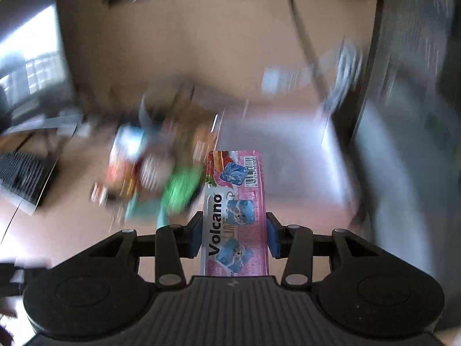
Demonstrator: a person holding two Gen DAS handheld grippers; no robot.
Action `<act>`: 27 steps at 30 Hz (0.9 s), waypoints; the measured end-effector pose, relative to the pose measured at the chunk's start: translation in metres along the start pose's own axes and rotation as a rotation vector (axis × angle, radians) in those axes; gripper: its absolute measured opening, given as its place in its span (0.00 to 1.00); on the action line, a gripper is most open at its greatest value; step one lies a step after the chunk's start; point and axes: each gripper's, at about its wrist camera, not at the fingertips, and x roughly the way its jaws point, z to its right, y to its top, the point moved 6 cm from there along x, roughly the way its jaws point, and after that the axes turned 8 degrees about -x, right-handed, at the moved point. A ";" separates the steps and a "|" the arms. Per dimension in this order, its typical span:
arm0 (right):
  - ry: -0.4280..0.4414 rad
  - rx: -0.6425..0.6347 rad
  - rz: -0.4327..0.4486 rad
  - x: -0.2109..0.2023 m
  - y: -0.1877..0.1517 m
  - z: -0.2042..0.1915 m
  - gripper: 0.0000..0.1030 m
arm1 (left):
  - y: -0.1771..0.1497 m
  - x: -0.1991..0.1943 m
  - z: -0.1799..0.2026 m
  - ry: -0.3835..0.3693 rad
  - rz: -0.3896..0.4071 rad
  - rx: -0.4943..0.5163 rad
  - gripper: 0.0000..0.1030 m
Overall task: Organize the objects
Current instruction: 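Carry the Volcano pack over the pink box and release it with the right tool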
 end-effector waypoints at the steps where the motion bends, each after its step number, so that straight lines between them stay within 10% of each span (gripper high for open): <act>1: -0.033 -0.024 0.022 0.004 0.018 0.003 0.43 | 0.001 0.003 0.001 0.002 -0.002 0.004 0.49; 10: -0.101 -0.079 0.102 -0.016 0.028 -0.001 0.81 | 0.035 0.054 0.031 -0.076 -0.019 0.084 0.49; 20: -0.173 -0.050 0.011 -0.057 -0.056 0.011 0.83 | 0.089 0.108 0.089 -0.100 0.083 0.124 0.49; 27: -0.242 -0.053 -0.047 -0.083 -0.077 0.029 0.84 | 0.112 0.142 0.124 0.036 0.149 0.306 0.52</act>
